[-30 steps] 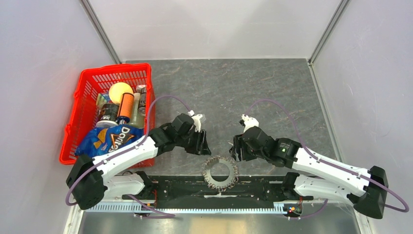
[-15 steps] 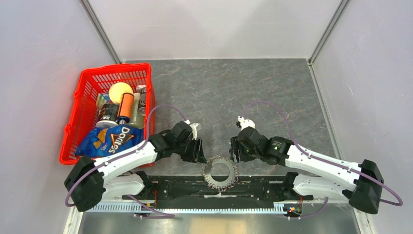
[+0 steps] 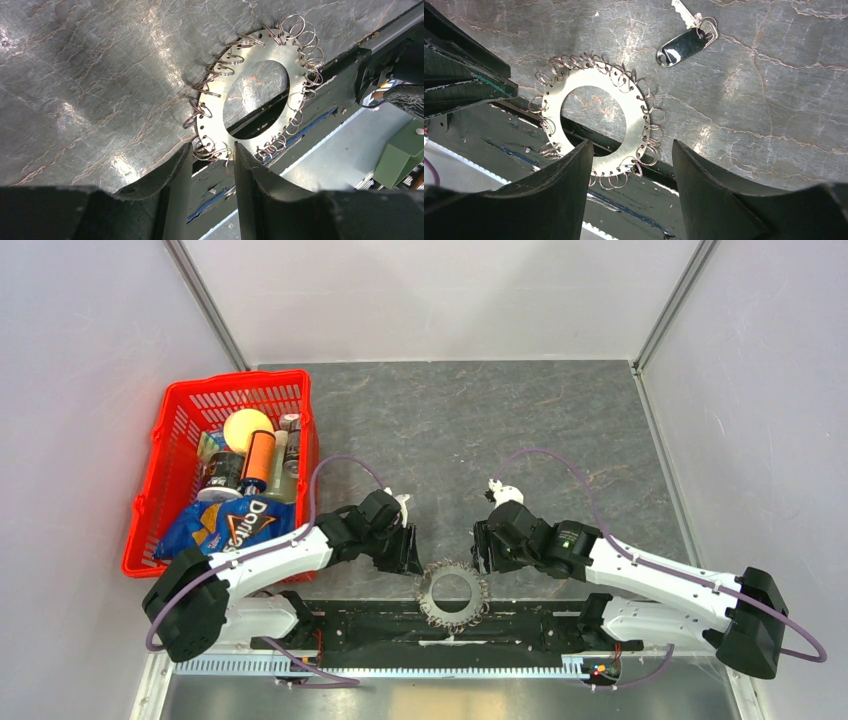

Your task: Put the keys on the keyring

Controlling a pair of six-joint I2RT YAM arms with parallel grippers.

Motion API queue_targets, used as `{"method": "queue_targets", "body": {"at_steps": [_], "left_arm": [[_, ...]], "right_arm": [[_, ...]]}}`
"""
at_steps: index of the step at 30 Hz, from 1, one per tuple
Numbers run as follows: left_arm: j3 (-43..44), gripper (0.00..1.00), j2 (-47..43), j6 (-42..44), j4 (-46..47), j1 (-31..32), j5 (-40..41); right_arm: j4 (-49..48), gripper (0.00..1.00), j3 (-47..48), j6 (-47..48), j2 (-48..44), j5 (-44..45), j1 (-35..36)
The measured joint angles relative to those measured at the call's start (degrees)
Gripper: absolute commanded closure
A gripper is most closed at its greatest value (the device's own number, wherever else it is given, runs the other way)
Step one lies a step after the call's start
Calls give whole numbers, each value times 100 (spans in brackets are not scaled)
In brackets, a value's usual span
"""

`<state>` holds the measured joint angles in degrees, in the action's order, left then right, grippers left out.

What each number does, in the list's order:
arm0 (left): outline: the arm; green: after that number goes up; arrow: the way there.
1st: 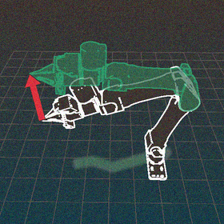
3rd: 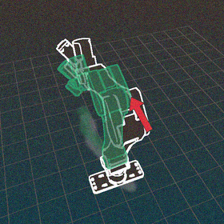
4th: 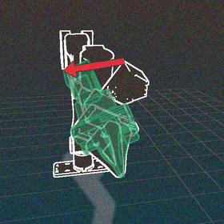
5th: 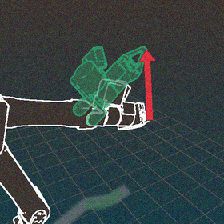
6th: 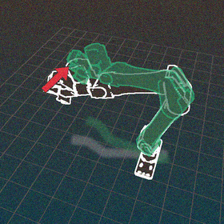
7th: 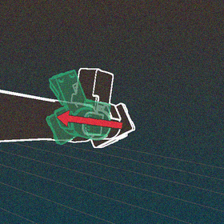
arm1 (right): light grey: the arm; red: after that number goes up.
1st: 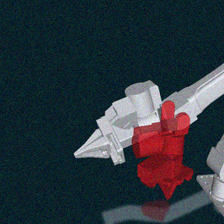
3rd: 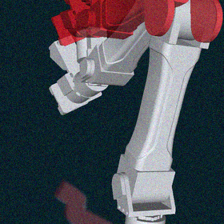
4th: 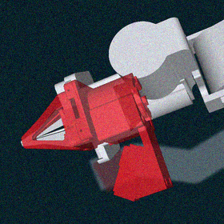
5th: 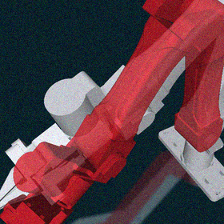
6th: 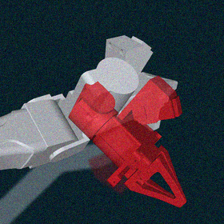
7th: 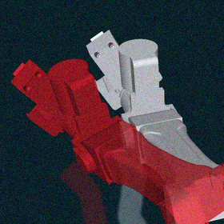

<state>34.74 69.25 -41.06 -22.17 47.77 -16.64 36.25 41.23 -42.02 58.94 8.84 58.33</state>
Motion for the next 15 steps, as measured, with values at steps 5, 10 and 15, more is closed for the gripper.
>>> {"method": "queue_targets", "body": {"at_steps": [5,10,15], "left_arm": [[-48,60,-15,-44,2,0,-11],[-151,60,-280,-140,-24,0,-44],[-280,60,-560,-238,-15,11,-122]], "right_arm": [[-68,33,-9,2,2,-68,0],[-227,34,-28,44,59,-315,-2],[-433,34,-92,114,326,-671,-2]]}}
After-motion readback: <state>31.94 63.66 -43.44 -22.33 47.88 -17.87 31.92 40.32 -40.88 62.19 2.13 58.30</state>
